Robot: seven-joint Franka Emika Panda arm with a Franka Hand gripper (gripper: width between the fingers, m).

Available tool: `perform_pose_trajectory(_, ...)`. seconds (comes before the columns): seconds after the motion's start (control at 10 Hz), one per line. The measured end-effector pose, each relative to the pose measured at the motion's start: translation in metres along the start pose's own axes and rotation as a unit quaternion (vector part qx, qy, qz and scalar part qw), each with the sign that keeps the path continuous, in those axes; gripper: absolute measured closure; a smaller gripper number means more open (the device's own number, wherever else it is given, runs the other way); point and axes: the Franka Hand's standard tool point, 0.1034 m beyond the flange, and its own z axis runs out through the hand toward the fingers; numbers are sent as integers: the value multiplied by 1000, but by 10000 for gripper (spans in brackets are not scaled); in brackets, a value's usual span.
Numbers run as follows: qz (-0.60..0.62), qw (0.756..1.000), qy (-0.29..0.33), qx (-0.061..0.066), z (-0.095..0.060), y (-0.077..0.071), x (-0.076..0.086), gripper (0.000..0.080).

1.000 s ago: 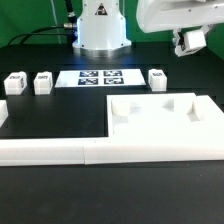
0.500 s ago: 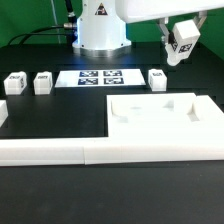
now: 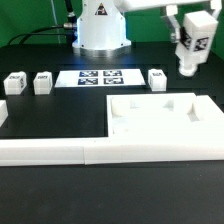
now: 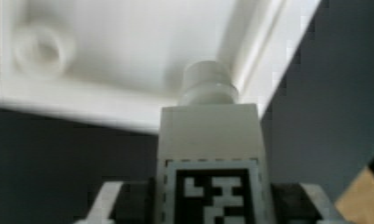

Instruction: Assemble square table

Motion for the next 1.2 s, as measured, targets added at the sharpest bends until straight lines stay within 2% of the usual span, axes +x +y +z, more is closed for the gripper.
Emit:
perform_pose_trajectory(0.1,-3,1000,20,-5,2,2,-6,512)
perform_pose_trajectory(0.3,-10,994,110,-26,2,10,-5,512)
perform_pose_trajectory(0.5,-13,988,151,-37,4,15,-6,512)
perform_pose_trajectory(0.7,-16,989,146,-35,14,12,-8,512)
perform_pose_trajectory(0.9,-17,989,145,-31,30,9,1,512)
perform_pose_trajectory(1.2,-20,990,136,-22,54,-5,-4,512)
